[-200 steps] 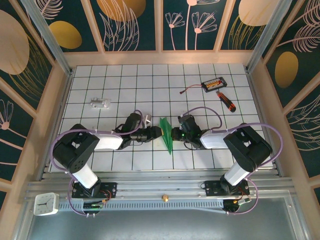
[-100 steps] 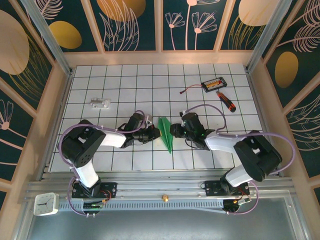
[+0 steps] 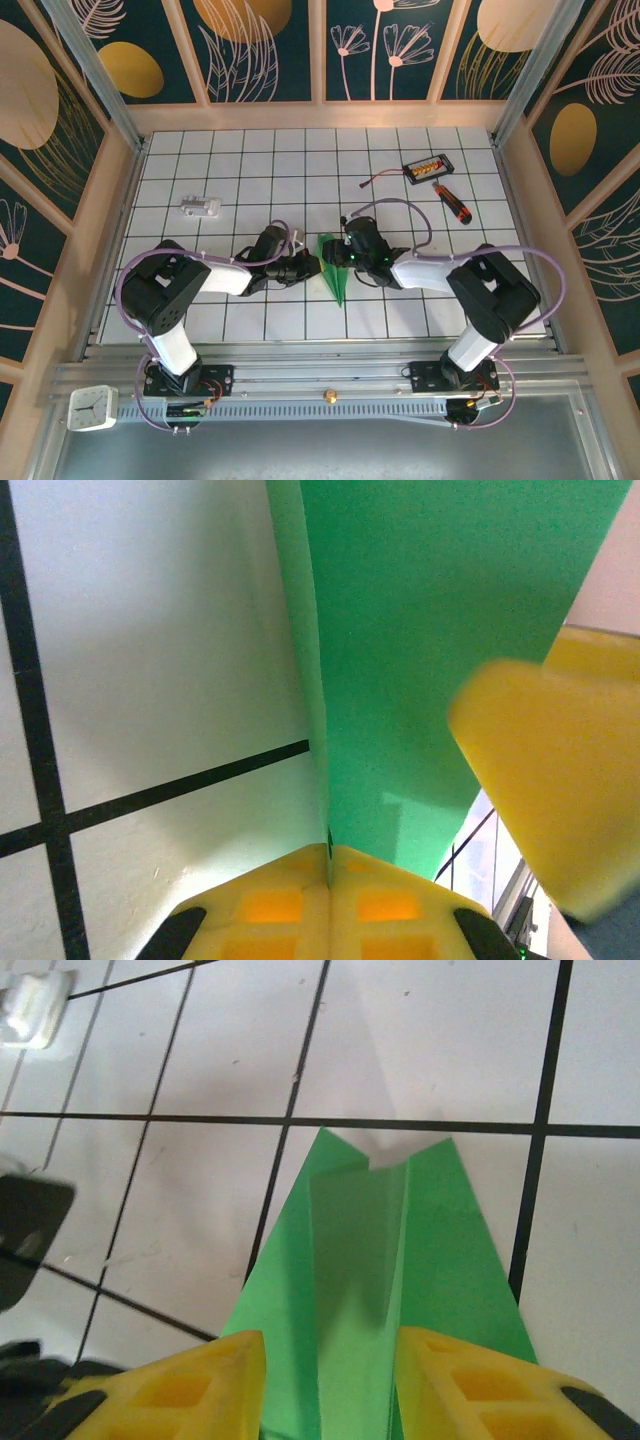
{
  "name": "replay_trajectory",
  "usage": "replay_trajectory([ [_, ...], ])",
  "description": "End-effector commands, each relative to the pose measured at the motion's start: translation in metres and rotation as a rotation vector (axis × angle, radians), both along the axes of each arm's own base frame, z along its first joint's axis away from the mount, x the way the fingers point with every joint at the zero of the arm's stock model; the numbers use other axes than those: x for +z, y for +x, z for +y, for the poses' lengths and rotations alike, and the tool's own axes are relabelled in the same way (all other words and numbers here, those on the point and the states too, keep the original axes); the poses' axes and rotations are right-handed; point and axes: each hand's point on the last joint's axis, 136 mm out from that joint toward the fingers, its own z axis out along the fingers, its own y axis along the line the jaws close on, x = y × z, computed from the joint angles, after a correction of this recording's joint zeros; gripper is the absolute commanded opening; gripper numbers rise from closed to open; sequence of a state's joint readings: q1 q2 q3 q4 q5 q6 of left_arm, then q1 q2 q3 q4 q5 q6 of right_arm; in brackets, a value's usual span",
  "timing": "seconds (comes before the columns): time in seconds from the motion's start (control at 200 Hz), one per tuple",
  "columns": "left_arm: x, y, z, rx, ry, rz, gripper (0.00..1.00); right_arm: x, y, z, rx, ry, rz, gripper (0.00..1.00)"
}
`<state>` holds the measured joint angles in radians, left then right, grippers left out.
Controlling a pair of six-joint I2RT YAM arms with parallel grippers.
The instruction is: Fold a paper plane with a square sheet of paper (pick it up from the middle)
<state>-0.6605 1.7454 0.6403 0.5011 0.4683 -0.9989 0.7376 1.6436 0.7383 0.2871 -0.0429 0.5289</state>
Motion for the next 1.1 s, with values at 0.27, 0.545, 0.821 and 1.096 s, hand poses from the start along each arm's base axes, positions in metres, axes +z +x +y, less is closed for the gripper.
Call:
replay_trajectory([
  [0.27, -0.010, -0.009, 0.004, -0.026, -0.005, 0.020, 0.00, -0.027, 0.006, -0.041, -0.115, -0.088, 0.065, 0.36],
  [0.545, -0.018, -0.010, 0.011, -0.016, 0.007, 0.036, 0.00, -0.036, 0.003, -0.051, -0.119, -0.102, 0.082, 0.36],
  [0.821, 0.002, -0.006, -0.009, -0.114, -0.064, -0.010, 0.00, 0.011, 0.007, -0.038, -0.056, 0.056, 0.027, 0.40],
  [1.096, -0.009, 0.001, -0.018, -0.184, -0.023, 0.003, 0.00, 0.044, 0.005, -0.061, -0.080, 0.118, -0.015, 0.44],
])
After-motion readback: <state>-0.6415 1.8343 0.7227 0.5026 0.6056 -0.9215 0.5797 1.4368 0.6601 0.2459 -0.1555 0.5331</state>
